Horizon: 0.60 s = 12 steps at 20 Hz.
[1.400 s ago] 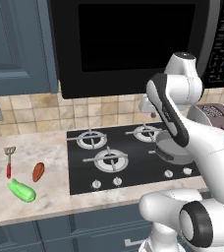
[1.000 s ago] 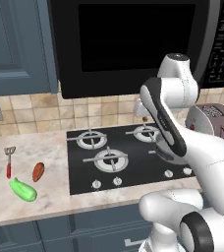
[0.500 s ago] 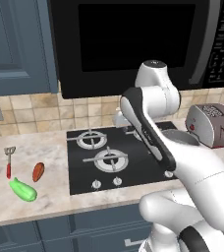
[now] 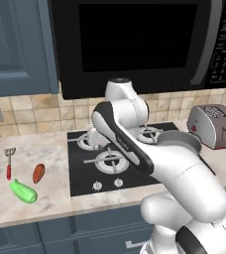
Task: Put the corn and sweet potato in the pot. Retrieve the spatula and lightly stir the vegetables in the pot.
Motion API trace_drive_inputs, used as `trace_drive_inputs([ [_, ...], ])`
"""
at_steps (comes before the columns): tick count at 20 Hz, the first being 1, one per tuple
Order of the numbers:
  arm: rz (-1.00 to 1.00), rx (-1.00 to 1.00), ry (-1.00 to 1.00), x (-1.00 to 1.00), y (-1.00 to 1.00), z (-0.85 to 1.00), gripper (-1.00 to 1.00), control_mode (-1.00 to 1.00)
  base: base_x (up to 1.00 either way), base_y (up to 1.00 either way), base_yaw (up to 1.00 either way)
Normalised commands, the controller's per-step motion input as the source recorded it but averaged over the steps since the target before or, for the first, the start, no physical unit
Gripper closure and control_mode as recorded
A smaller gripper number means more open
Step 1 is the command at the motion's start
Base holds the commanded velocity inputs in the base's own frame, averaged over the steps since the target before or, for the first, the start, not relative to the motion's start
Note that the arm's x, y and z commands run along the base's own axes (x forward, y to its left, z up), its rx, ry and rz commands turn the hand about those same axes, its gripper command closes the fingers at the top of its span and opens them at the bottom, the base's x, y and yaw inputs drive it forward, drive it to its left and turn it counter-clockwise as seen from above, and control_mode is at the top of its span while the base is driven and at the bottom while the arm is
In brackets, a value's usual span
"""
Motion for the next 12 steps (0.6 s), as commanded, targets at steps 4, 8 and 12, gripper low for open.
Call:
trace_drive_inputs([
  [4, 0.04, 0.0, 0.28, 0.0, 0.39, -0.46, -1.0, -1.0, 0.0, 0.0, 0.0],
  [8, 0.11, 0.02, 0.09, 0.0, 0.46, -0.57, -1.0, -1.0, 0.0, 0.0, 0.0],
  [12, 0.12, 0.0, 0.0, 0.0, 0.24, -0.67, -1.0, -1.0, 0.0, 0.0, 0.0],
])
